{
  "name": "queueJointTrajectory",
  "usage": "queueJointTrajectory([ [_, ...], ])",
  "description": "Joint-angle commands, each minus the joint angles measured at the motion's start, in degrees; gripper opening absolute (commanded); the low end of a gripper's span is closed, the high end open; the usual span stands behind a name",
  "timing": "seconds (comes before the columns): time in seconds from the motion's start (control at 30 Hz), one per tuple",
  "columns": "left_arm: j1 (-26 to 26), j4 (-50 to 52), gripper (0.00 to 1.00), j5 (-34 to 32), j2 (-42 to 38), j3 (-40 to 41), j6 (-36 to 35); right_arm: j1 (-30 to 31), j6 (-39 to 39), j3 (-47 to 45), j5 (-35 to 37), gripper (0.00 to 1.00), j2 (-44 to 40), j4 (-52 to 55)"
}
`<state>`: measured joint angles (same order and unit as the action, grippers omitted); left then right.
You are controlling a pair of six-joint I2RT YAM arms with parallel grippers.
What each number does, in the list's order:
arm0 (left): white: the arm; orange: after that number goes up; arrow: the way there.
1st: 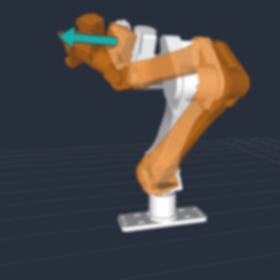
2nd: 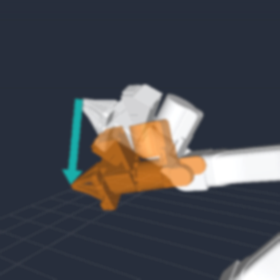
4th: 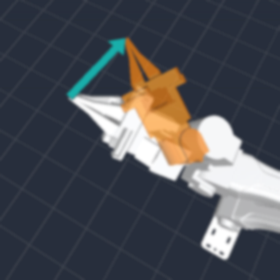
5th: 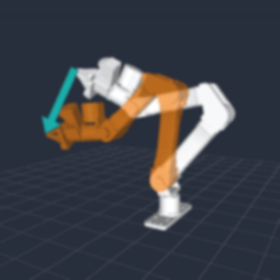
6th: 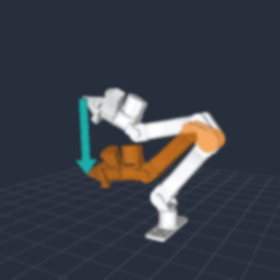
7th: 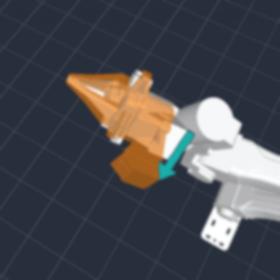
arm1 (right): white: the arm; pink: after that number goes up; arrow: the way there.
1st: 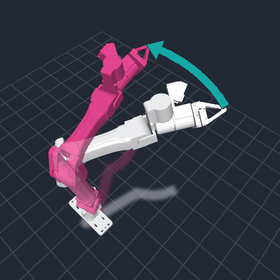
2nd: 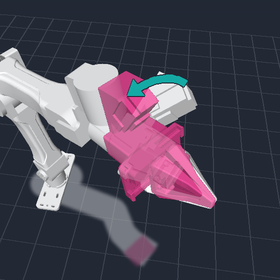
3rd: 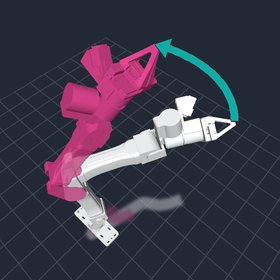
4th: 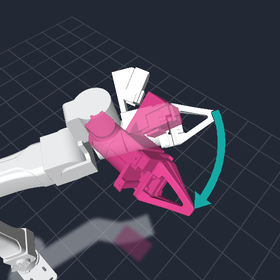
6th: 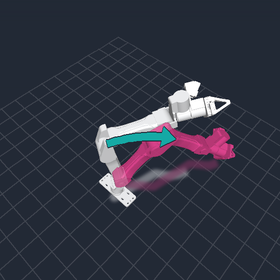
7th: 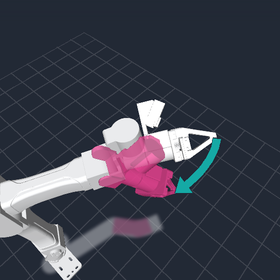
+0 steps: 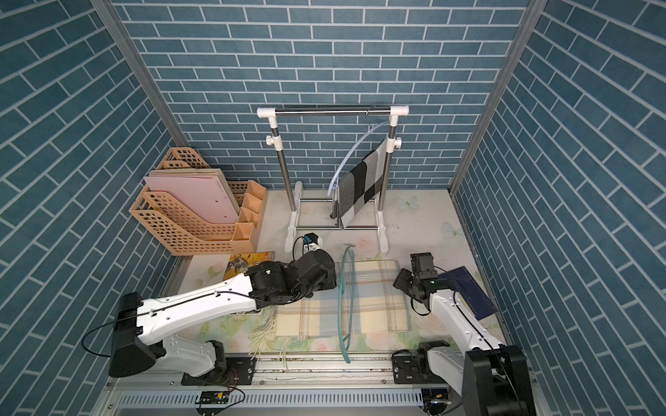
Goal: Hang the scarf on the hanger
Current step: Pick up the hanger from the clothesline, then hang the scarf on the hanger.
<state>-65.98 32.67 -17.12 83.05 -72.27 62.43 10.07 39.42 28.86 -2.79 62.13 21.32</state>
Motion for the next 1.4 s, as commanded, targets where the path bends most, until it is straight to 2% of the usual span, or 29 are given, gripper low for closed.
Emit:
queueJointTrajectory([
  [0.0,-0.15,0.85,0.00,-4.44,2.56,-1.56,0.96,-0.22,-2.23,-0.88,1.80,0.65,1.56,-0.79],
  [0.17,-0.16,0.21,0.00,-4.99,4.81,-2.46,1.88,-0.18,-2.37,-1.04,2.52,0.65,3.93,-1.35],
  [0.33,-0.29,-0.56,0.00,-3.90,5.69,-2.33,2.26,-0.14,-2.67,-1.94,0.74,0.61,5.93,-2.45],
  [0.6,-0.29,-0.75,0.00,-3.55,6.00,-1.49,1.94,0.04,-2.94,-2.44,-3.34,0.45,8.70,-4.69],
  [0.67,-0.28,-0.60,0.00,-3.70,5.95,-1.30,1.83,0.11,-2.90,-2.58,-4.21,0.38,9.20,-5.10],
  [0.87,-0.25,-0.94,0.00,-3.77,5.69,-0.14,2.00,0.05,-3.12,-2.07,-5.15,0.00,6.64,-5.04],
  [1.1,-0.23,-0.54,0.00,-4.91,5.59,0.43,2.21,2.40,-1.52,0.48,-7.54,0.00,-2.19,-1.67],
  [1.37,-0.21,-0.14,0.00,-6.84,4.54,-0.15,2.86,10.34,2.60,6.23,-10.48,0.00,-8.32,2.15],
])
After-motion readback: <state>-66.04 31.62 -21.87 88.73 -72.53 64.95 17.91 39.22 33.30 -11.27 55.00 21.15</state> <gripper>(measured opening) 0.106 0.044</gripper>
